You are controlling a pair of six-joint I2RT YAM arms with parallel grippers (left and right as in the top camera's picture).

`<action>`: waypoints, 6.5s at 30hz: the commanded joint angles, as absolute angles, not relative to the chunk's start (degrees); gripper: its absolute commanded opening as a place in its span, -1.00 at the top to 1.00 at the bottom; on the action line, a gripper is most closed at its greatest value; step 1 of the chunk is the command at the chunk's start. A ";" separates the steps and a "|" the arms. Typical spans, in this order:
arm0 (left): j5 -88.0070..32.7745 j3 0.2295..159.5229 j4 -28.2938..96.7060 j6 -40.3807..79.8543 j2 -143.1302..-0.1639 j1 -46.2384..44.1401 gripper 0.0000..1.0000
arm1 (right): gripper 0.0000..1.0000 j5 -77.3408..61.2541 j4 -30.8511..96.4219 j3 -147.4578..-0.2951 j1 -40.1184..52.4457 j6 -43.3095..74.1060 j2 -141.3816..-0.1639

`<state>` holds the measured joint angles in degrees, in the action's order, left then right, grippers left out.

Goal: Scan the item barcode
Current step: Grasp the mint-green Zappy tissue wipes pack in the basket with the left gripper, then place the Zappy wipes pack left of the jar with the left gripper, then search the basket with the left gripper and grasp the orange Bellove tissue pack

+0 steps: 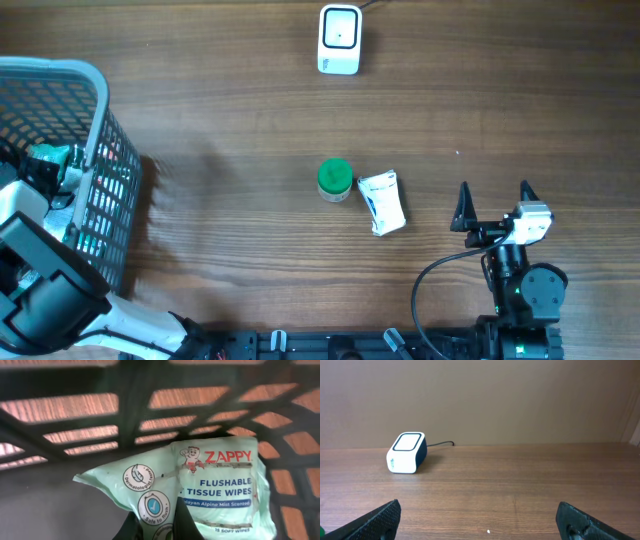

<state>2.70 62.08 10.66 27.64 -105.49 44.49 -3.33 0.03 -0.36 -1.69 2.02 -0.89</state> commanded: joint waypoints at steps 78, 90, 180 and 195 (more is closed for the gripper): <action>17.32 64.10 48.66 47.18 -67.16 20.14 -1.00 | -0.99 -2.96 -0.10 -0.30 -1.67 1.52 -0.43; 14.79 63.77 50.46 47.18 -72.69 20.16 -1.00 | -0.99 -2.96 -0.10 -0.30 -1.67 1.50 -0.43; -0.27 81.93 66.15 82.11 -104.60 53.12 -1.00 | -1.00 -2.96 -0.10 -0.30 -1.67 1.52 -0.43; 8.82 59.07 39.72 94.74 -104.81 45.56 0.54 | -0.99 -2.96 -0.10 -0.30 -1.67 1.50 -0.43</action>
<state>7.44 66.19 43.77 93.84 -102.87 46.54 -3.31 0.05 -0.36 -1.65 2.00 -0.84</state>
